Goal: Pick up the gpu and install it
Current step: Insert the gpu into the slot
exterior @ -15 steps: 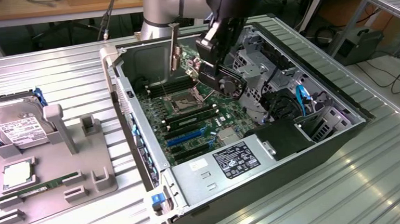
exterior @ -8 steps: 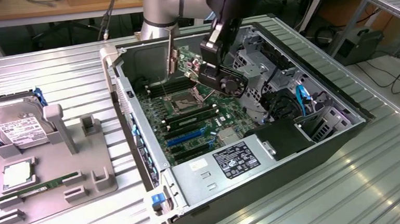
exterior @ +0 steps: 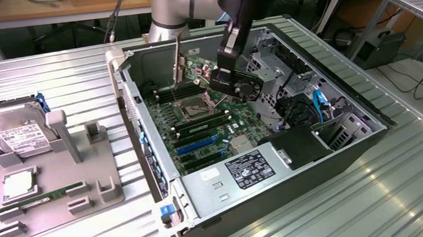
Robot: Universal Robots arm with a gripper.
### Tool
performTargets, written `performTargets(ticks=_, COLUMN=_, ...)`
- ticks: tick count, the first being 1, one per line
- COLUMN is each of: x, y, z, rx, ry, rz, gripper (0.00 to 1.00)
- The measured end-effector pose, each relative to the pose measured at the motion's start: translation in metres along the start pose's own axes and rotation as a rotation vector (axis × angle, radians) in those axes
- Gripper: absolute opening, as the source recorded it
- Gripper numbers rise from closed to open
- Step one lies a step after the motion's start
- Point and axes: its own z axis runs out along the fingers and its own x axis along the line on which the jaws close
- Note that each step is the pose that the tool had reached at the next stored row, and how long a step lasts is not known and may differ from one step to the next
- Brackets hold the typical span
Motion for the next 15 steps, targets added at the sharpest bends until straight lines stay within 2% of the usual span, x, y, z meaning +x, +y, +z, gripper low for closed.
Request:
performTargets(ticks=9, x=0.0, y=-0.0001, z=0.0018, rx=-0.0013, ry=0.0039, rz=-0.171, gripper=0.26)
performTargets(ticks=11, x=0.0, y=-0.0001, z=0.0025, rx=-0.0022, ry=0.0058, rz=-0.236, gripper=0.26)
performTargets(ticks=15, x=0.0001, y=-0.0001, z=0.0034, rx=-0.0034, ry=0.0082, rz=-0.31, gripper=0.26)
